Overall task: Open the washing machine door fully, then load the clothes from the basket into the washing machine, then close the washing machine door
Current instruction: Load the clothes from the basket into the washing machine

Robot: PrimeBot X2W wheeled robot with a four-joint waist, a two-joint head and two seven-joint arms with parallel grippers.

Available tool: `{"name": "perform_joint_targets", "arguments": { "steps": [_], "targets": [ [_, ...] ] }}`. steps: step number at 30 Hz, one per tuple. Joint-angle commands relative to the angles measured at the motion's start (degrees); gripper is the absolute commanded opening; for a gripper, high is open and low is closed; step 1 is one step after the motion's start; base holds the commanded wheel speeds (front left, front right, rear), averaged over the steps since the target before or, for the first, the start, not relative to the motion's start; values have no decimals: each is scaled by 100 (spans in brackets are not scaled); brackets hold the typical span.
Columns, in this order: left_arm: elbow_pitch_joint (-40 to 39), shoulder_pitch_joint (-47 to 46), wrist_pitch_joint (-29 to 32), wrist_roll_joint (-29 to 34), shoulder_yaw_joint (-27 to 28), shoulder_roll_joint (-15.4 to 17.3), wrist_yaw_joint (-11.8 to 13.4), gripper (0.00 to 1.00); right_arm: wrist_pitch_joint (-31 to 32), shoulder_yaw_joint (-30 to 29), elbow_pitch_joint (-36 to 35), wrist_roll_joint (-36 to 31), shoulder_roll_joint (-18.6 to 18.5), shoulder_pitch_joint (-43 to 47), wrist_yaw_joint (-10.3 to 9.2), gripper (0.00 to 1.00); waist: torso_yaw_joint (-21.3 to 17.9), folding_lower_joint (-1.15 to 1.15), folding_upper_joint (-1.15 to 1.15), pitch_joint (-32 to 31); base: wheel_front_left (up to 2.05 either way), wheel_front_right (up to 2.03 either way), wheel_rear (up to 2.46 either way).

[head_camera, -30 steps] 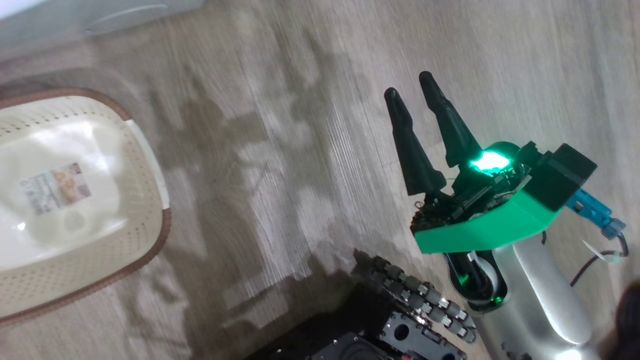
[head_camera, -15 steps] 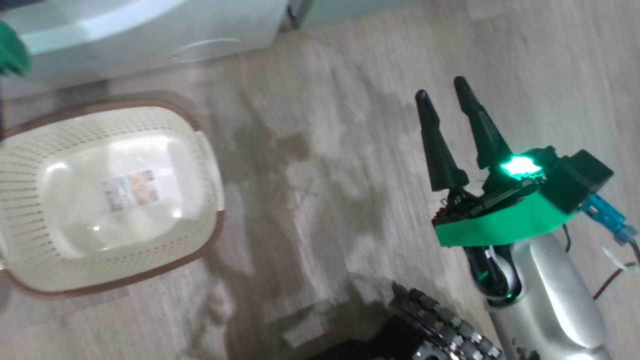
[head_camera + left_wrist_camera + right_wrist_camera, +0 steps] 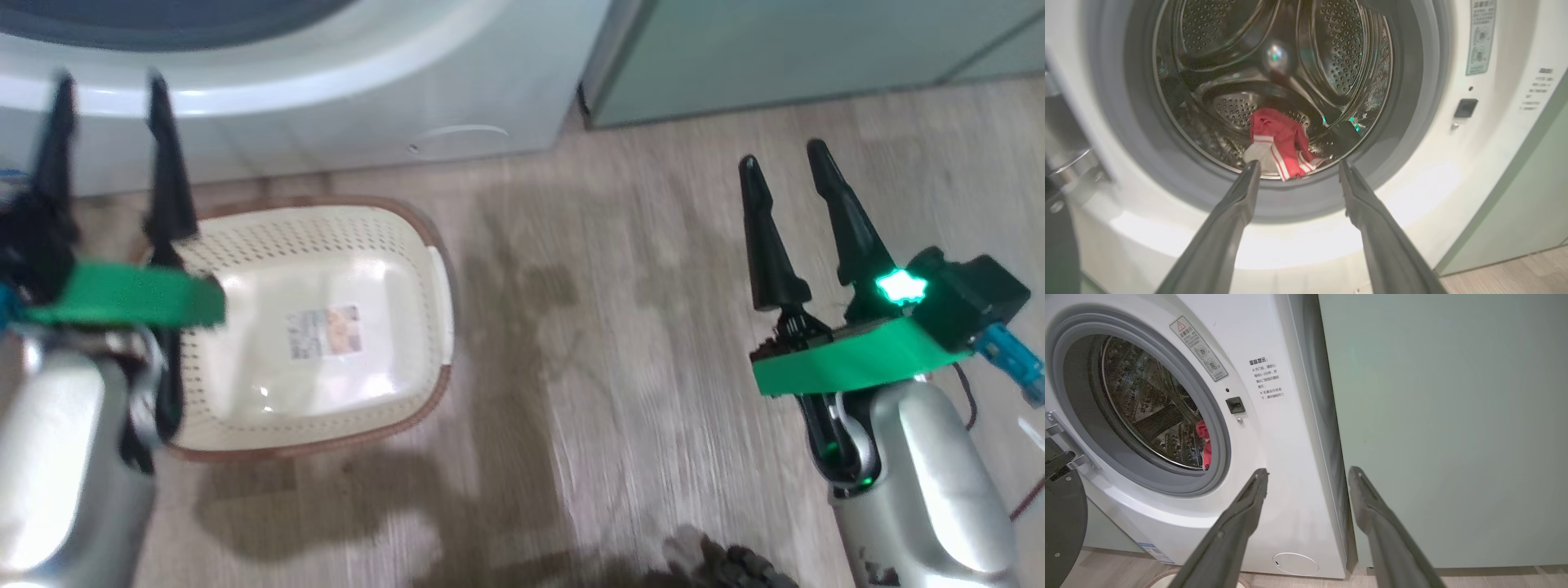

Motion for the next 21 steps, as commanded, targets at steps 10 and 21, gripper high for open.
{"name": "perform_joint_targets", "arguments": {
  "steps": [10,21],
  "targets": [
    [-324,1112,-53,61,379,-221,-39,100,69,-181,124,-371,-14,416,0,100,509,1,-1,-996,0,0,0],
    [-202,1748,-54,331,493,-524,-176,100,338,-299,46,-501,-14,950,0,100,597,1,-1,-1728,0,0,0]
  ]
}}
